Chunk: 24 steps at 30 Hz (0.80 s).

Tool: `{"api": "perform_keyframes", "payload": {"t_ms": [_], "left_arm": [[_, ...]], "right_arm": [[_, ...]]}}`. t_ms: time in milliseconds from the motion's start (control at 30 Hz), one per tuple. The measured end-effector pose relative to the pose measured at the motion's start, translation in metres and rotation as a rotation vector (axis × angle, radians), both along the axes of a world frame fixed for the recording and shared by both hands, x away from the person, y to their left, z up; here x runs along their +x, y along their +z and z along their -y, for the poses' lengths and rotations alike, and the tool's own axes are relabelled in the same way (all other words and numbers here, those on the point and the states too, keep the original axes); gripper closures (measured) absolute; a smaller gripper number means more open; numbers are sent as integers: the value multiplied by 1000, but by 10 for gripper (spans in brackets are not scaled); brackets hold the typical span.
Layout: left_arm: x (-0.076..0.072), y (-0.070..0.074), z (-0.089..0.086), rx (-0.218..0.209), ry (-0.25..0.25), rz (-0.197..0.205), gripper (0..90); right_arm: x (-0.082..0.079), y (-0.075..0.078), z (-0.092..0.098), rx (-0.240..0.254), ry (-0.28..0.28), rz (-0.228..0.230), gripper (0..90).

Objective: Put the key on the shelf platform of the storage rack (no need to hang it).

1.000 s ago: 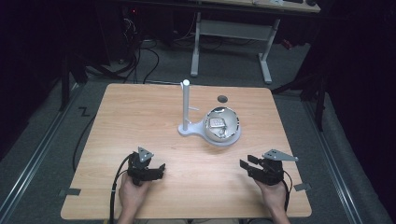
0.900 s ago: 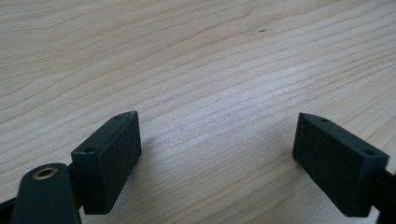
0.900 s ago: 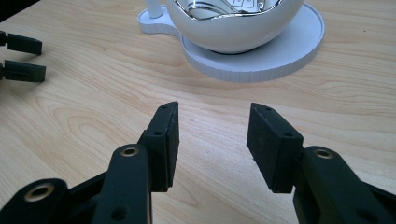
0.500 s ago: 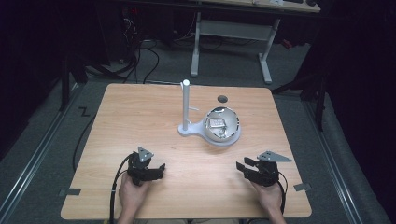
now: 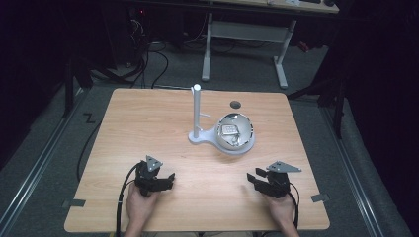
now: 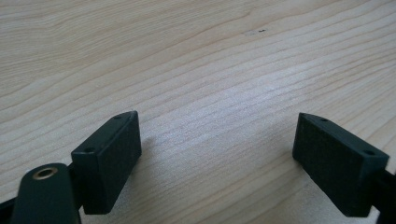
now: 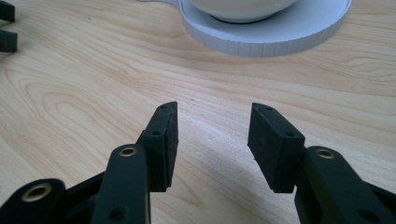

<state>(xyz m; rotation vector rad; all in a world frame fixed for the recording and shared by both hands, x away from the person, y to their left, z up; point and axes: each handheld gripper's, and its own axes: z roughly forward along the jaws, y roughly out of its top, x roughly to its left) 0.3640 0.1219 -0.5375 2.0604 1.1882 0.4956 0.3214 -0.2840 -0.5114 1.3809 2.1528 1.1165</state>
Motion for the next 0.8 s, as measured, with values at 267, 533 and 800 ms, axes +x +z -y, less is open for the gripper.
{"api": "perform_keyframes", "payload": {"t_ms": [267, 533, 800], "left_arm": [[0, 0, 0, 0, 0, 0, 158], [0, 0, 0, 0, 0, 0, 159], [0, 0, 0, 0, 0, 0, 158]], "right_arm": [[5, -8, 0, -26, -10, -13, 526], [9, -13, 0, -68, -32, -14, 509], [13, -18, -1, -122, -48, -20, 484]]}}
